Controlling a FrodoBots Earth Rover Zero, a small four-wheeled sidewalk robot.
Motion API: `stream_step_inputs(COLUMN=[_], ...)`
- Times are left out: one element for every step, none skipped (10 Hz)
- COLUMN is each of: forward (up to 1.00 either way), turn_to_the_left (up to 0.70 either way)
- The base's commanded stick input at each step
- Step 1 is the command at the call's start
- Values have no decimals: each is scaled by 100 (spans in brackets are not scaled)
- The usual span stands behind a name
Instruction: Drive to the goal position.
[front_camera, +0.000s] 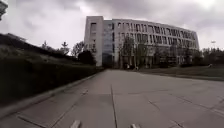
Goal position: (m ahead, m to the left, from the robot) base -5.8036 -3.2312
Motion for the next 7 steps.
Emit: stream_step_inputs(forward=[100, 100, 100, 100, 100, 100, 100], turn_to_the_left=[-6, -10, -4, 0, -3, -13, 0])
